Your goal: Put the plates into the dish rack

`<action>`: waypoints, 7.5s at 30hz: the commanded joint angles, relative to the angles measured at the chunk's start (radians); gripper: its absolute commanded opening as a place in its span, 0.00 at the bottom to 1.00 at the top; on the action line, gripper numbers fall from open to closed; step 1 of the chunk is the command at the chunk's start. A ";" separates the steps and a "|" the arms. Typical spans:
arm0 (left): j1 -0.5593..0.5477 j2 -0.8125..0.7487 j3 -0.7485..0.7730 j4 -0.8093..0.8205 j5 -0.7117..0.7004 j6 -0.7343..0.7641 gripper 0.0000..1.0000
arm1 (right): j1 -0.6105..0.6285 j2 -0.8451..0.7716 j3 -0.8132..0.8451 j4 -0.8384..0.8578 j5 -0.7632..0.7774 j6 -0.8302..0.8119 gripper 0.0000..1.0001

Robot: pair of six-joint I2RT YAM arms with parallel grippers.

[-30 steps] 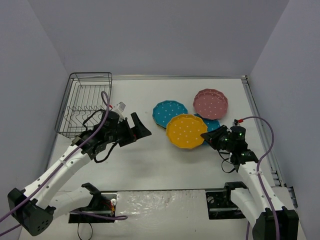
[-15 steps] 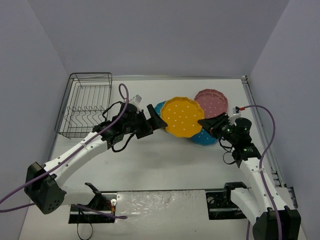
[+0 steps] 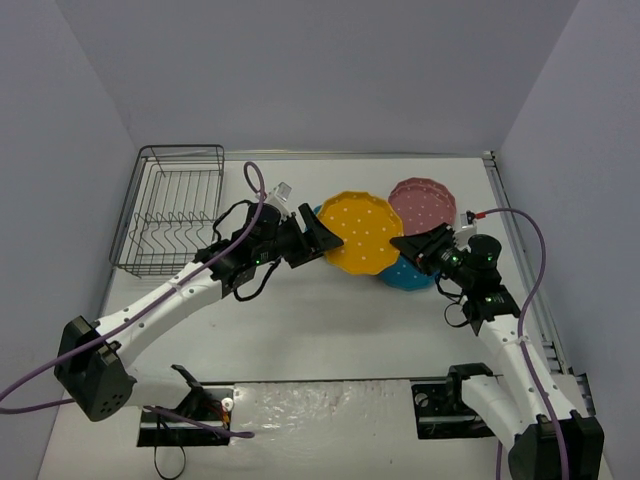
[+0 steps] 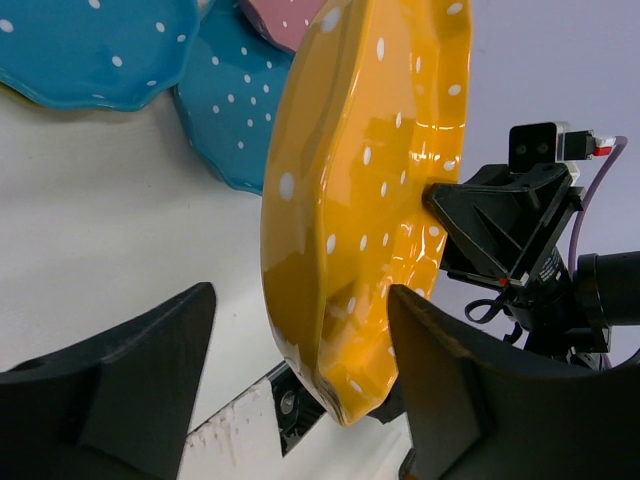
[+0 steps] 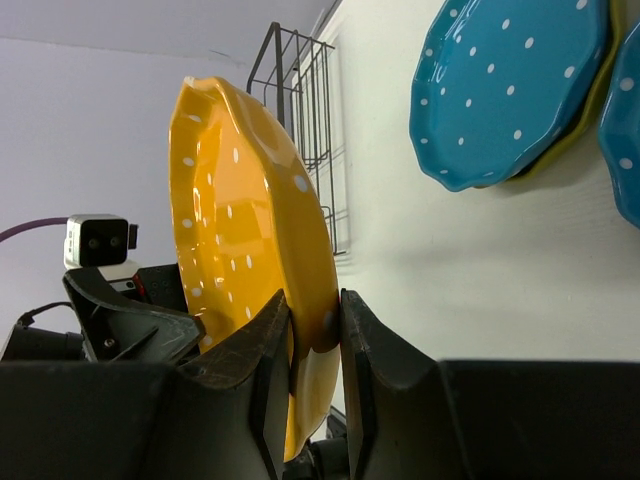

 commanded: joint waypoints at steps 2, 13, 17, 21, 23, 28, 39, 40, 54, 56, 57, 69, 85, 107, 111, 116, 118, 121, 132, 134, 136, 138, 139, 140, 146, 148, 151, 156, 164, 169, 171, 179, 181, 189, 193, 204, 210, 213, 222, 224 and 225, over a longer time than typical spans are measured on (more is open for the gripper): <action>-0.011 -0.024 0.078 0.092 -0.016 0.001 0.58 | 0.016 -0.008 0.074 0.245 -0.054 0.076 0.00; -0.013 -0.036 0.047 0.184 -0.012 -0.015 0.41 | 0.034 -0.007 0.057 0.265 -0.045 0.094 0.00; -0.017 -0.044 0.045 0.186 -0.009 -0.017 0.18 | 0.038 -0.010 0.052 0.259 -0.042 0.089 0.00; -0.021 -0.056 0.042 0.184 -0.007 -0.006 0.00 | 0.041 -0.015 0.049 0.240 -0.042 0.080 0.00; -0.022 -0.068 0.043 0.180 -0.009 0.009 0.00 | 0.042 -0.018 0.060 0.199 -0.039 0.051 0.00; -0.021 -0.117 0.076 0.087 -0.039 0.081 0.00 | 0.043 -0.040 0.121 0.033 -0.004 -0.089 0.42; -0.007 -0.219 0.206 -0.172 -0.181 0.266 0.00 | 0.041 -0.027 0.230 -0.233 0.077 -0.352 1.00; -0.005 -0.221 0.234 -0.216 -0.217 0.312 0.00 | 0.041 -0.026 0.245 -0.266 0.091 -0.375 1.00; 0.229 -0.269 0.579 -0.632 -0.660 0.933 0.00 | 0.111 -0.023 0.440 -0.528 0.299 -0.645 1.00; 0.340 -0.252 0.605 -0.634 -0.614 0.981 0.00 | 0.133 -0.015 0.453 -0.536 0.309 -0.672 1.00; 0.397 -0.241 0.618 -0.634 -0.583 1.005 0.00 | 0.143 -0.008 0.459 -0.538 0.311 -0.684 1.00; 0.924 -0.088 0.579 -0.440 -0.194 1.213 0.00 | 0.150 0.105 0.497 -0.549 0.310 -0.790 1.00; 0.993 0.160 0.634 -0.312 -0.307 1.431 0.00 | 0.155 0.168 0.454 -0.548 0.273 -0.805 1.00; 1.016 0.267 0.621 -0.239 -0.357 1.506 0.00 | 0.152 0.267 0.461 -0.542 0.222 -0.832 1.00; 1.016 0.278 0.594 -0.218 -0.339 1.517 0.00 | 0.150 0.267 0.460 -0.542 0.222 -0.834 1.00; 1.023 0.289 0.544 -0.204 -0.301 1.509 0.00 | 0.145 0.265 0.453 -0.542 0.222 -0.835 1.00; 1.023 0.287 0.516 -0.200 -0.294 1.509 0.00 | 0.144 0.262 0.452 -0.542 0.222 -0.835 1.00; 1.027 0.281 0.476 -0.183 -0.287 1.511 0.00 | 0.142 0.259 0.447 -0.542 0.223 -0.836 1.00; 1.031 0.264 0.390 -0.133 -0.243 1.472 0.00 | 0.141 0.241 0.424 -0.544 0.220 -0.833 1.00; 1.031 0.257 0.367 -0.120 -0.250 1.463 0.00 | 0.141 0.237 0.420 -0.544 0.222 -0.833 1.00; 1.031 0.255 0.336 -0.098 -0.252 1.455 0.00 | 0.141 0.236 0.419 -0.542 0.222 -0.833 1.00; 1.031 0.255 0.327 -0.098 -0.258 1.445 0.00 | 0.141 0.234 0.420 -0.544 0.221 -0.834 1.00; 1.031 0.253 0.324 -0.100 -0.261 1.437 0.00 | 0.141 0.233 0.421 -0.544 0.222 -0.835 1.00; 1.031 0.249 0.317 -0.100 -0.262 1.437 0.00 | 0.139 0.230 0.421 -0.542 0.225 -0.833 1.00; 1.031 0.179 0.227 -0.034 -0.302 1.384 0.17 | 0.127 0.225 0.412 -0.541 0.232 -0.833 1.00; 1.031 0.172 0.220 -0.036 -0.311 1.385 0.36 | 0.126 0.222 0.410 -0.541 0.229 -0.831 1.00; 1.031 0.166 0.213 -0.041 -0.328 1.385 0.49 | 0.127 0.210 0.402 -0.542 0.237 -0.827 1.00; 1.031 0.143 0.194 -0.029 -0.337 1.366 0.65 | 0.129 0.181 0.385 -0.544 0.276 -0.819 1.00; 1.028 0.103 0.290 -0.102 -0.340 1.255 0.97 | 0.127 0.151 0.361 -0.544 0.375 -0.738 1.00; 1.019 0.064 0.434 -0.308 -0.383 1.050 0.97 | 0.120 0.138 0.324 -0.571 0.493 -0.626 1.00; 1.019 0.059 0.516 -0.414 -0.387 0.939 0.97 | 0.119 0.141 0.314 -0.581 0.528 -0.596 1.00; 0.994 -0.148 0.363 -0.648 -0.059 0.665 0.97 | 0.117 0.201 0.297 -0.637 0.735 -0.533 1.00; 0.949 -0.213 0.321 -0.688 -0.063 0.666 0.97 | 0.116 0.215 0.291 -0.639 0.771 -0.520 1.00; 0.831 -0.292 0.273 -0.765 -0.080 0.716 0.97 | 0.055 0.276 0.254 -0.614 0.723 -0.495 1.00; 0.781 -0.290 0.268 -0.743 -0.047 0.696 0.97 | 0.024 0.259 0.257 -0.559 0.637 -0.470 0.99; 0.687 -0.322 0.174 -0.701 -0.022 0.682 0.97 | 0.023 0.295 0.232 -0.254 0.469 -0.285 0.97; 0.635 -0.321 0.164 -0.703 -0.027 0.686 0.97 | 0.021 0.399 0.207 -0.067 0.415 -0.214 0.97; 0.621 -0.328 0.163 -0.692 -0.022 0.686 0.97 | 0.017 0.443 0.194 -0.003 0.404 -0.186 0.97; 0.621 -0.319 0.177 -0.703 -0.012 0.677 0.97 | -0.055 0.506 0.055 0.221 0.363 -0.051 0.96; 0.621 -0.320 0.180 -0.706 -0.014 0.679 0.97 | -0.063 0.512 0.032 0.284 0.364 -0.036 0.96; 0.621 -0.321 0.178 -0.704 -0.015 0.681 0.97 | -0.068 0.513 0.017 0.298 0.371 -0.029 0.95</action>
